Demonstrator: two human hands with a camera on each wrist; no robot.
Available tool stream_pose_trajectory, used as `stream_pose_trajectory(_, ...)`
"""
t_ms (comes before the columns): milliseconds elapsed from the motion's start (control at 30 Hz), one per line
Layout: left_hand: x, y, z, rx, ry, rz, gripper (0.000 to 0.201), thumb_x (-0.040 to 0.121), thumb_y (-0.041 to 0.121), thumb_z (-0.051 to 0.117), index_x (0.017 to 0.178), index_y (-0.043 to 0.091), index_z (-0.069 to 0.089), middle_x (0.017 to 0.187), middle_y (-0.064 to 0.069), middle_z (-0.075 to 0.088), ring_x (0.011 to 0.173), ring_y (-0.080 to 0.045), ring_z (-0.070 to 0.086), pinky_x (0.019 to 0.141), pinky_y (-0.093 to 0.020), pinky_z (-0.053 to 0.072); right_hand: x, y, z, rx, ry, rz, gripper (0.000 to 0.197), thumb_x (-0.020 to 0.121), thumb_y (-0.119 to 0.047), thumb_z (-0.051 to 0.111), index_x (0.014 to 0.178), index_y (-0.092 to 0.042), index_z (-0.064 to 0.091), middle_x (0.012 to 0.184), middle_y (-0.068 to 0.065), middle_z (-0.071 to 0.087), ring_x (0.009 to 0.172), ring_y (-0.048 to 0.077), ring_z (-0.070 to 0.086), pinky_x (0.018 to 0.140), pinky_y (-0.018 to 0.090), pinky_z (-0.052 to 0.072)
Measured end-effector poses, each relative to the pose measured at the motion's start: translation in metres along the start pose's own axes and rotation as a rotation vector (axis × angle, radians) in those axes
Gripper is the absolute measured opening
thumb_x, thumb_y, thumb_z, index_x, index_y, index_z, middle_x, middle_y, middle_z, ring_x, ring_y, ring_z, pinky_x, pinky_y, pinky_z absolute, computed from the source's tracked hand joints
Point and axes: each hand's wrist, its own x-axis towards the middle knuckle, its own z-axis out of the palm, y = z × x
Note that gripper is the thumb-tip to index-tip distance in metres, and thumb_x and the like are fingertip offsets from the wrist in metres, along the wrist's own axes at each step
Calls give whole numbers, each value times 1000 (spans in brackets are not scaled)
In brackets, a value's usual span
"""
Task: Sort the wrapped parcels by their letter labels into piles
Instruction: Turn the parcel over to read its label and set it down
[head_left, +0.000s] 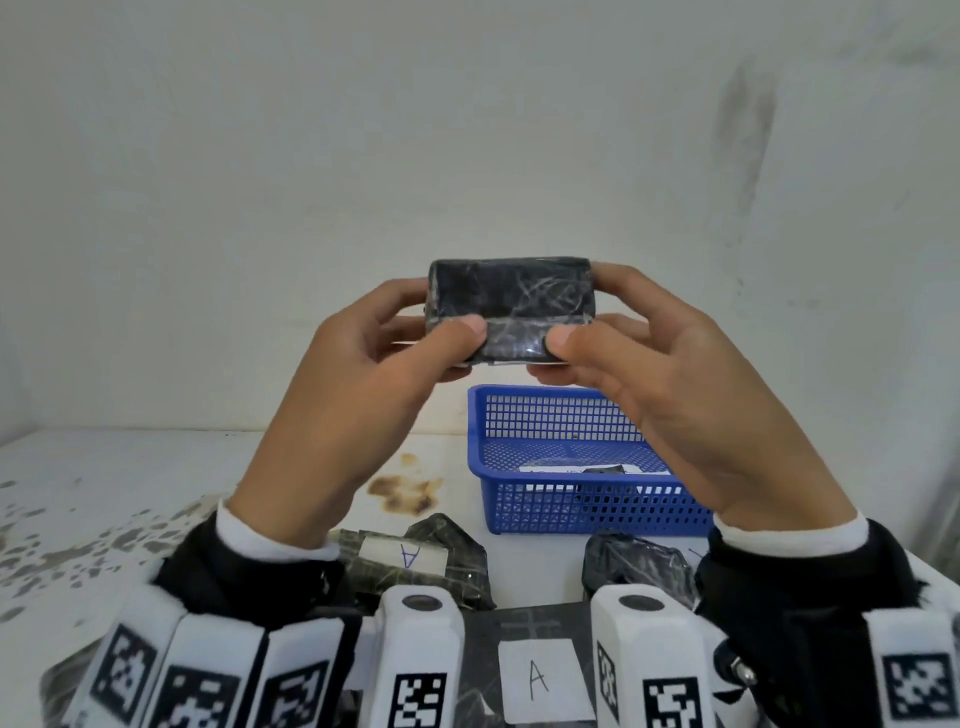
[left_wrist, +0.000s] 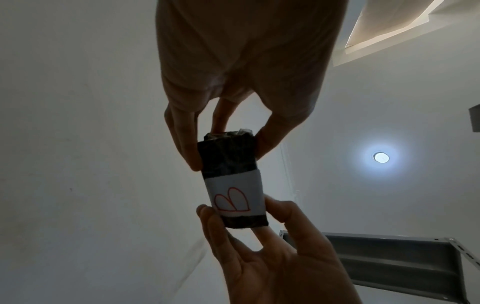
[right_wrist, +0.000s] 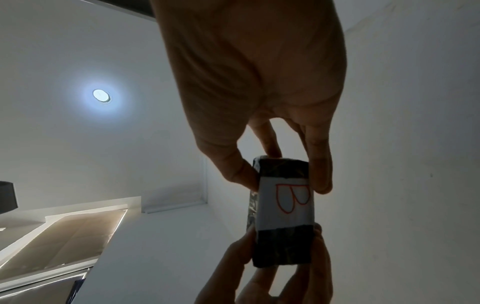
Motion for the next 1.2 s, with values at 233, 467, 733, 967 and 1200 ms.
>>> stream_pose_trajectory(233, -2, 1, 0, 49, 10, 41, 33, 80, 37, 65, 109, 23, 69, 96, -3, 75, 87, -14, 71, 77, -29, 58, -3, -2, 3, -64, -12, -13, 36, 86, -28, 74, 121, -29, 64, 98, 9, 76, 83, 23, 77, 92, 45, 56)
stream_pose_trajectory(467, -3, 2, 0, 49, -5, 45, 26, 85, 28, 71, 110, 23, 71, 93, -2, 76, 86, -15, 73, 80, -29, 59, -4, -4, 3, -99, -1, -39, 37, 79, -34, 76, 115, -31, 66, 72, -6, 69, 58, 9, 59, 59, 28, 49)
stream_pose_trajectory(733, -4, 0, 3, 102, -28, 62, 31, 77, 40, 70, 105, 28, 71, 90, 3, 76, 84, -10, 72, 81, -31, 60, -6, -5, 2, -85, 15, -57, 39, 68, -43, 73, 104, -28, 73, 71, -2, 72, 49, 5, 55, 52, 15, 44)
stream_pose_trajectory(967, -3, -3, 4, 119, -6, 73, 34, 73, 54, 71, 99, 31, 72, 88, 4, 76, 81, -11, 71, 69, -29, 60, -6, -7, 2, -84, 18, -60, 35, 71, -45, 71, 101, -26, 74, 66, -1, 69, 46, 4, 53, 49, 14, 41)
stream_pose_trajectory(1200, -4, 0, 3, 137, 10, 60, 40, 78, 64, 58, 97, 31, 72, 87, 3, 73, 72, -9, 68, 56, -25, 56, -5, -5, 3, -84, 44, -58, 29, 83, -46, 63, 103, -27, 73, 71, 2, 69, 49, 10, 55, 45, 23, 46)
